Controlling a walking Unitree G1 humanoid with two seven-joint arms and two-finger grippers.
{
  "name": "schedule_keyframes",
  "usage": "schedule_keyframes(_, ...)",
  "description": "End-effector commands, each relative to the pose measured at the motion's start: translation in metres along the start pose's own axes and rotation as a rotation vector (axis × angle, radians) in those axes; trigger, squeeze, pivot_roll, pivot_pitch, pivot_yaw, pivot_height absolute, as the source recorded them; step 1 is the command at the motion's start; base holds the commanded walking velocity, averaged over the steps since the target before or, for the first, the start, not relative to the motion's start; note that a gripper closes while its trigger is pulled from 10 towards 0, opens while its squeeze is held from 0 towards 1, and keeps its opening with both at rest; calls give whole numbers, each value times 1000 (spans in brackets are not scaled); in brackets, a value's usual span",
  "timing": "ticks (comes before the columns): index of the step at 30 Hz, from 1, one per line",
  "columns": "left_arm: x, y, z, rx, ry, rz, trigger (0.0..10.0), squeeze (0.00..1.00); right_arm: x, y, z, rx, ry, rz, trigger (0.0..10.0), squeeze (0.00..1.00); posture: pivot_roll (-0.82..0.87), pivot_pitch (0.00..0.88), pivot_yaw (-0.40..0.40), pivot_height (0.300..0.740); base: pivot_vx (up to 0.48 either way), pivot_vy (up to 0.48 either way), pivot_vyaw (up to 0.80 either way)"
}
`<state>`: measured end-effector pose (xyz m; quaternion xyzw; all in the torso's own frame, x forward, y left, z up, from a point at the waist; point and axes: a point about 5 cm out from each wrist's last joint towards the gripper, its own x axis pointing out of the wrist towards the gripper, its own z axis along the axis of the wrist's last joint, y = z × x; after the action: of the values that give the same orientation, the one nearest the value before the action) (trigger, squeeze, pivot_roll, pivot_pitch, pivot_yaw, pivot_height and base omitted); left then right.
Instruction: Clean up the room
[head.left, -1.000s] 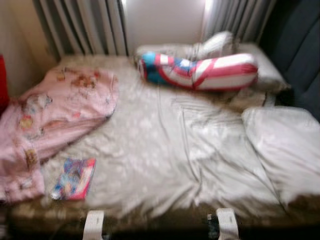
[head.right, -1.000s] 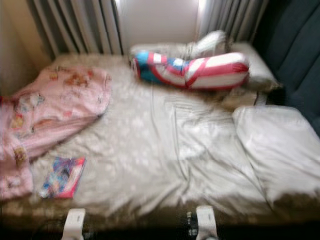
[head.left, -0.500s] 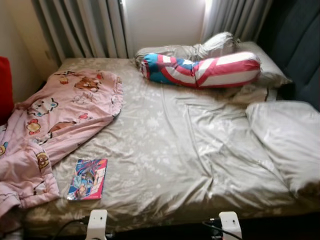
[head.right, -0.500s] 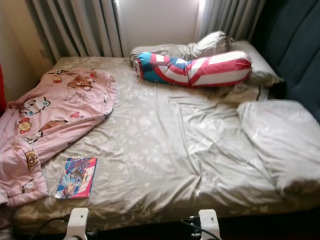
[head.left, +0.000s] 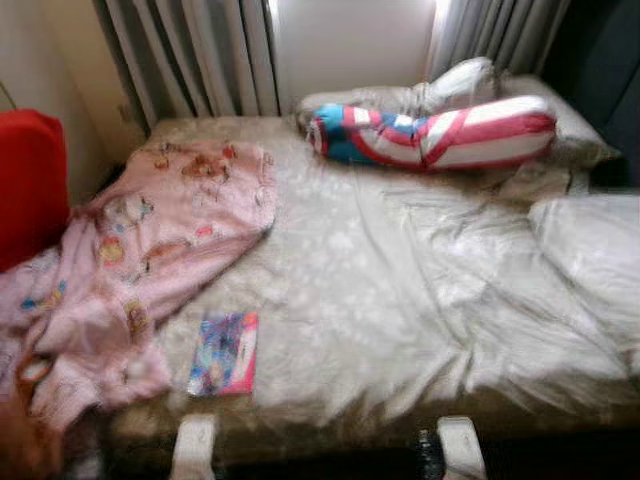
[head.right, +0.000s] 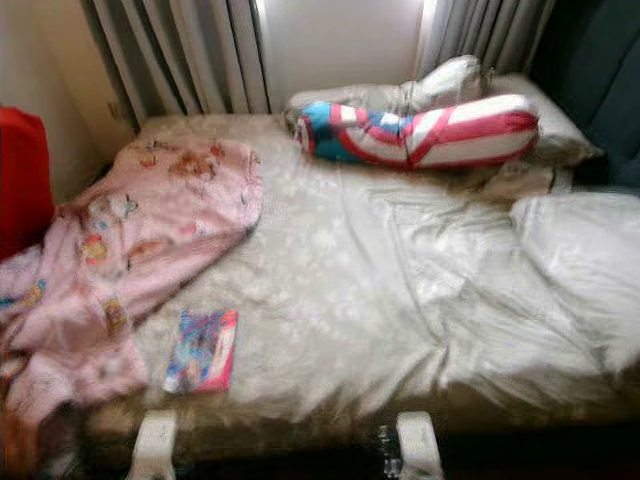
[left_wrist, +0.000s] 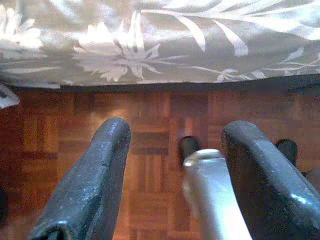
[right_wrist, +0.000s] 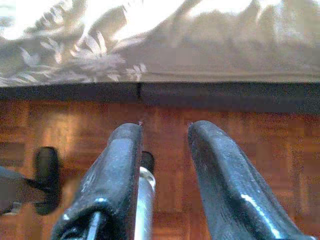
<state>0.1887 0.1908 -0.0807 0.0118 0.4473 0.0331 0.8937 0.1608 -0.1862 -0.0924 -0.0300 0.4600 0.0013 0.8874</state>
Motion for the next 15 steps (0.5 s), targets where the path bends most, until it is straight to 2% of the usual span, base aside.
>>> schedule_keyframes(1, -1, 9, -2, 5, 9, 20, 10000, 0, 2, 7, 7, -4, -23, 17, 10000, 0, -131, 0, -9, 740, 0, 307, 0)
schedule_keyframes(10, -1, 9, -1, 5, 9, 20, 10000, 0, 2, 9, 8, -14, -26, 20, 10000, 0, -130, 0, -9, 740, 0, 307, 0)
schedule_keyframes(15, -1, 9, -1, 4, 9, 20, 10000, 0, 3, 16, 11, -19, -35, 30, 10000, 0, -129, 0, -9, 740, 0, 304, 0)
